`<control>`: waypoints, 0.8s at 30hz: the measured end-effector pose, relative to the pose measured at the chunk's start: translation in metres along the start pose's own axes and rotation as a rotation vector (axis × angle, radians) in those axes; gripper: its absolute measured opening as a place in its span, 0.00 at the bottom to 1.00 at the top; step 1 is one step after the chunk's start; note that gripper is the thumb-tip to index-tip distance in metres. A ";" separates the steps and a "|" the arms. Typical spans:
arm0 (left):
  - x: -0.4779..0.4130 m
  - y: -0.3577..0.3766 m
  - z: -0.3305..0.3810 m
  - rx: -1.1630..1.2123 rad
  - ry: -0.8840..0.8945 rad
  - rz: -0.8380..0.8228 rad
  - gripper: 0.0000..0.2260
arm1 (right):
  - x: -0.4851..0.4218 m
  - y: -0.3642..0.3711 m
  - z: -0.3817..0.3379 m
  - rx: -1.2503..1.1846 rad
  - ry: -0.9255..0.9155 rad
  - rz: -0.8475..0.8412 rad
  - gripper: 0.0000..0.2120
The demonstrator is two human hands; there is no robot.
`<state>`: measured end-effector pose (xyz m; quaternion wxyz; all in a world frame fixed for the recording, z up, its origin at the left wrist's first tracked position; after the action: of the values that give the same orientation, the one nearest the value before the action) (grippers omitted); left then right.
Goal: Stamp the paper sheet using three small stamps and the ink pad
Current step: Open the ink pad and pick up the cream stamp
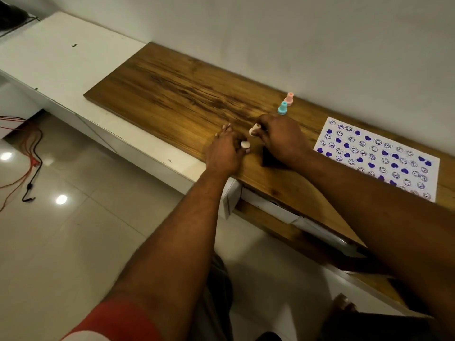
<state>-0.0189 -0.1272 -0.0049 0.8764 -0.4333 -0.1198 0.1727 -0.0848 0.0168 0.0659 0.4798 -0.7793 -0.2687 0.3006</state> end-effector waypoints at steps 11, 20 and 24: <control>0.008 -0.002 0.004 0.012 0.000 -0.085 0.17 | 0.061 -0.008 0.033 0.076 0.107 -0.114 0.14; 0.015 0.005 0.026 -0.018 0.198 -0.136 0.37 | 0.065 0.010 0.022 0.239 0.142 -0.190 0.16; 0.018 0.018 0.029 -0.138 0.236 -0.123 0.36 | 0.066 0.011 0.017 0.285 0.121 -0.190 0.17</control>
<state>-0.0163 -0.0887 -0.0003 0.8614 -0.5017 -0.0540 0.0578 -0.0513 0.0697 0.0360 0.6269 -0.6911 -0.2664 0.2416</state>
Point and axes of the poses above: each hand's wrist, its own x-axis away from the middle knuckle, its own y-axis out of the palm, z = x × y, the point moved 4 cm from there along -x, towards the middle knuckle, and after that the axes turned 7 degrees about -y, right-handed, at the moved point
